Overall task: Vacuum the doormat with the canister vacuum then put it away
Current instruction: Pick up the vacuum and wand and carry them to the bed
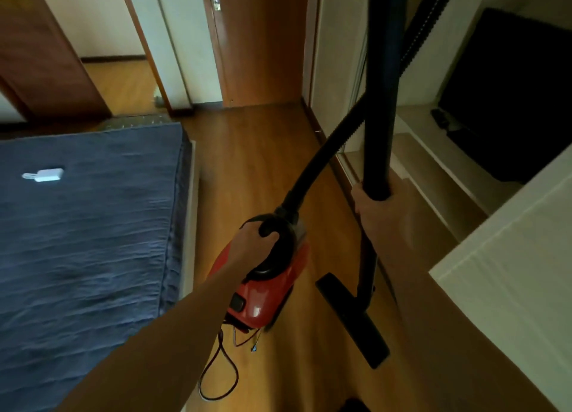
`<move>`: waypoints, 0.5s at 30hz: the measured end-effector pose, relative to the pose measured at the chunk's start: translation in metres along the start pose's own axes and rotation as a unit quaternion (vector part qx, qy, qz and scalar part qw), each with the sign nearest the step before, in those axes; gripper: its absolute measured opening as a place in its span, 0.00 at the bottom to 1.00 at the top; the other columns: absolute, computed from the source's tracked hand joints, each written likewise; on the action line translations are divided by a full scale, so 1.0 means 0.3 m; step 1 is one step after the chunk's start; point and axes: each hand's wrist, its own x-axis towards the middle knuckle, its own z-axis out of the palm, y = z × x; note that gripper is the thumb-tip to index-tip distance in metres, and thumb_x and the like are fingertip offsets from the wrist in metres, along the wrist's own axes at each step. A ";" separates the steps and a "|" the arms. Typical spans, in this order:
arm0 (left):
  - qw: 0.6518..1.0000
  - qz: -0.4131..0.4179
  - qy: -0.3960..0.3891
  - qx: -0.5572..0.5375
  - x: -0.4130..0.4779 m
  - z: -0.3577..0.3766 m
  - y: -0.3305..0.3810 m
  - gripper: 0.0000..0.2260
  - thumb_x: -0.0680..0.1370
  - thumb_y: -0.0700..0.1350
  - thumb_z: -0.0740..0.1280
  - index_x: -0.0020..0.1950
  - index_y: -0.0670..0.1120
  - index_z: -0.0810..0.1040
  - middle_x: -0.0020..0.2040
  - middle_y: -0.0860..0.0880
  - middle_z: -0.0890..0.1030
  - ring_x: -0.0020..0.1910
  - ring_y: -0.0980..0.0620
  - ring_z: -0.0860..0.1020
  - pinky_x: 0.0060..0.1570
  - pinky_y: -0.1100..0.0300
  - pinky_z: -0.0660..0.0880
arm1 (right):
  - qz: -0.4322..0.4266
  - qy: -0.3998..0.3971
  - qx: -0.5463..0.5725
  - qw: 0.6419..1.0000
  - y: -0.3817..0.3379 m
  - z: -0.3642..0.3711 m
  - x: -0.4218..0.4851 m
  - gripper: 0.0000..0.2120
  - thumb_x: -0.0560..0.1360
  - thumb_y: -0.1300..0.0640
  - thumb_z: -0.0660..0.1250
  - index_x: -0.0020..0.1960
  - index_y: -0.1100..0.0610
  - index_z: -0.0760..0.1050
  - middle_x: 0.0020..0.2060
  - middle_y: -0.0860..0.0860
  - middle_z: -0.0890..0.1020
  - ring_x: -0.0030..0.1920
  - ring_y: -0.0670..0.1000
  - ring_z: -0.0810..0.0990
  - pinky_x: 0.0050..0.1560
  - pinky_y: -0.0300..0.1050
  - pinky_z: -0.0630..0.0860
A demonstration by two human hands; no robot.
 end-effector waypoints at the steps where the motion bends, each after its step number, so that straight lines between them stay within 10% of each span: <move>1: 1.000 -0.003 0.003 -0.001 0.059 -0.013 0.001 0.15 0.80 0.49 0.65 0.65 0.44 0.77 0.36 0.51 0.77 0.29 0.53 0.75 0.28 0.61 0.70 | -0.002 -0.007 0.003 1.000 0.013 0.040 0.054 0.05 0.75 0.65 0.72 0.46 0.64 0.76 0.37 0.65 0.79 0.35 0.63 0.79 0.36 0.51 0.80; 15: 0.996 -0.053 0.067 0.029 1.074 -0.160 0.131 0.09 0.79 0.47 0.66 0.40 0.46 0.75 0.30 0.49 0.76 0.28 0.50 0.76 0.29 0.58 0.71 | -0.005 -0.103 0.041 0.994 0.312 0.629 1.004 0.09 0.73 0.55 0.71 0.39 0.44 0.74 0.33 0.59 0.77 0.32 0.63 0.78 0.32 0.61 0.80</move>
